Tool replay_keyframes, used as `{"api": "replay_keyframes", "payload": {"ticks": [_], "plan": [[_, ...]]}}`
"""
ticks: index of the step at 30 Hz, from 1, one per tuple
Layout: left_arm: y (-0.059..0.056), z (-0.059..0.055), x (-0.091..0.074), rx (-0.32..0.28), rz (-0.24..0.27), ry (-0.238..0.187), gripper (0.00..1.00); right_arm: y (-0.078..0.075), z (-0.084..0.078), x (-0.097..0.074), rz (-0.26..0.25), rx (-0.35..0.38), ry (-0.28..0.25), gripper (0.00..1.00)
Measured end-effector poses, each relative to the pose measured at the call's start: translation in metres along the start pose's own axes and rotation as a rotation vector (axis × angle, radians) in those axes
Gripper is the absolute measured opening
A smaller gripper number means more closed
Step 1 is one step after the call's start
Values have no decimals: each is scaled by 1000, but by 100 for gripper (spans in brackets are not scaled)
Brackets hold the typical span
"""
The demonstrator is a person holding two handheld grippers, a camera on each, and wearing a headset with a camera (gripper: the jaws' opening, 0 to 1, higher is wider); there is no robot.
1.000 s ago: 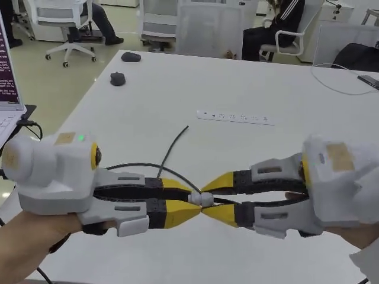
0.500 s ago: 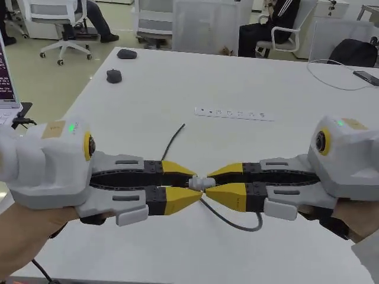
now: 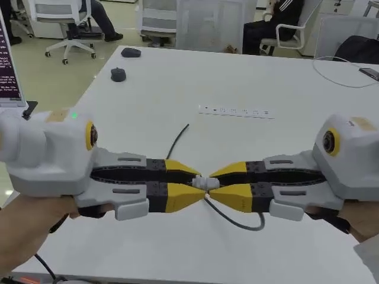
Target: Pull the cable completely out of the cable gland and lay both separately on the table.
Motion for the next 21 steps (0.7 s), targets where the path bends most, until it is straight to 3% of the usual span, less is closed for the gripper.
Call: {"api": "replay_keyframes", "payload": {"ticks": [5,8,10,11,18,19,21], "plan": [[2,2,1,-82,-25,-19,14,0,5,-2,-16,-70,20,9],[4,1,2,-212,-63,-30,13,-2,8,-4,-56,-187,43,8],[6,0,1,-203,-67,-45,14,-1,10,-3,-52,-185,49,8],[7,-1,1,-224,-72,-49,14,-2,11,-3,-64,-226,57,8],[7,-2,2,-209,-59,-25,14,-4,8,-1,-80,-273,75,10],[6,-1,2,-196,-54,-18,14,-5,7,-1,-80,-263,74,10],[5,-1,2,-163,-37,-8,14,-6,4,0,-53,-164,74,11]]}}
Point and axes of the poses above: the centre of the closed fingertips' face, and the gripper's own axes: x roughly forward along the fingers, y roughly to its left, z roughly out of its top, the point moved 9 cm from there along -x, roughly backward along the fingers, and after that the axes turned 12 degrees about y, right-handed, at the moved point
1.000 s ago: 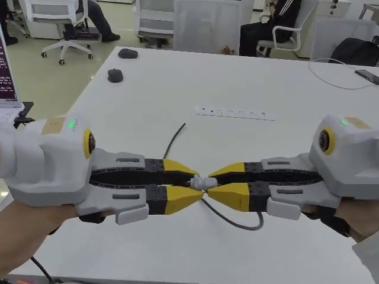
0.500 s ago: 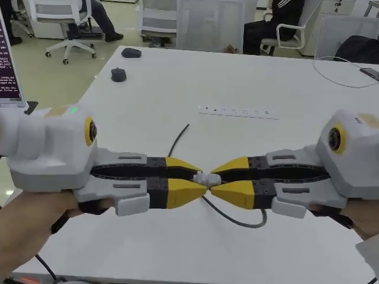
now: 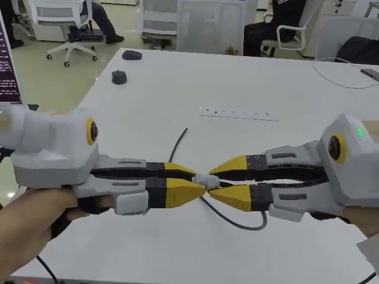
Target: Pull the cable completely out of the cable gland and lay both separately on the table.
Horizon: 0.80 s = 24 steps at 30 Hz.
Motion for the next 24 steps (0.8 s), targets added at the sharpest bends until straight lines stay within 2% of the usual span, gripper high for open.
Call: {"api": "replay_keyframes", "payload": {"ticks": [1,2,4,5,6,7,9,12,16,20,24], "plan": [[-1,1,0,46,15,4,14,-2,-2,0,33,79,-10,11],[-1,1,0,87,35,4,15,-4,-2,-1,47,122,-24,12],[-2,2,-1,157,69,14,15,-10,-2,-2,65,226,-101,21],[-4,2,-1,195,80,26,15,-11,-2,-4,107,329,-133,25],[-4,2,-2,227,93,32,15,-14,-3,-5,118,369,-147,26],[-6,3,-3,282,115,31,15,-15,-4,-6,128,399,-159,23],[-8,5,-4,329,133,15,15,-17,-7,-7,128,422,-165,16],[-9,5,-6,326,135,7,15,-15,-9,-6,166,498,-187,20],[-10,6,-5,339,133,4,15,-10,-10,0,187,490,-156,15],[-10,5,-4,367,135,20,15,-7,-10,3,214,521,-160,12],[-10,4,-4,372,137,37,15,-5,-10,3,217,533,-145,11]]}}
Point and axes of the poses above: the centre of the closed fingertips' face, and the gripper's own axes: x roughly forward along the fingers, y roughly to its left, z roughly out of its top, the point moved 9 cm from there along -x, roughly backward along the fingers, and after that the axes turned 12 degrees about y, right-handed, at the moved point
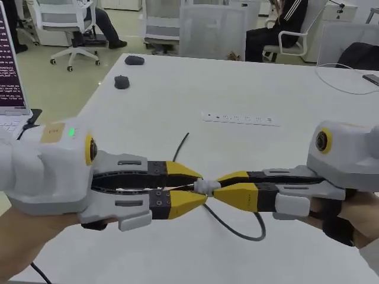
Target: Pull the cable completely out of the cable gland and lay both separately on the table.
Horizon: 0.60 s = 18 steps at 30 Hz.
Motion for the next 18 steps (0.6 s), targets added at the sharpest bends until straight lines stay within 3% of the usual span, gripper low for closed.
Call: {"api": "replay_keyframes", "payload": {"ticks": [4,10,12,16,18], "plan": [[0,-1,1,-17,-3,14,15,3,1,-1,-30,-74,33,11],[4,-2,2,-168,-49,33,15,5,2,-1,-69,-194,44,10],[6,-3,2,-183,-48,22,15,6,4,-2,-88,-241,45,10],[7,-6,3,-304,-93,3,14,9,8,-3,-122,-369,44,10],[8,-8,3,-317,-102,-12,14,10,9,-3,-119,-366,49,10]]}}
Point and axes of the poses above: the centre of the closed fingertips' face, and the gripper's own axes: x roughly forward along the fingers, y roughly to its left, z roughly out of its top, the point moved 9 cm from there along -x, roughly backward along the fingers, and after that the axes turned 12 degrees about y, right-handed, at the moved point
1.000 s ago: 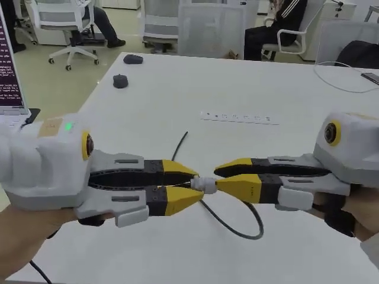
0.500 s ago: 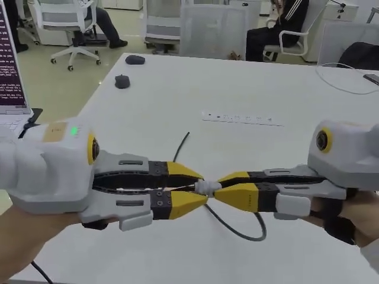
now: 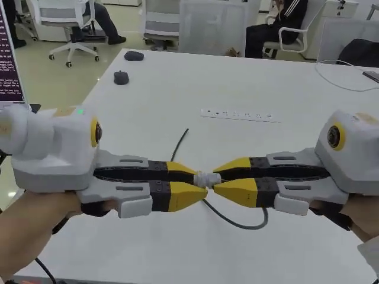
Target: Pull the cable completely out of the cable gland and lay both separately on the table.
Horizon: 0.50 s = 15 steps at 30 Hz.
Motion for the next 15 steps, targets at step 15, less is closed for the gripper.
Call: {"api": "replay_keyframes", "payload": {"ticks": [15], "plan": [[-14,13,2,362,126,-86,16,-12,-4,-7,185,487,-13,10]]}}
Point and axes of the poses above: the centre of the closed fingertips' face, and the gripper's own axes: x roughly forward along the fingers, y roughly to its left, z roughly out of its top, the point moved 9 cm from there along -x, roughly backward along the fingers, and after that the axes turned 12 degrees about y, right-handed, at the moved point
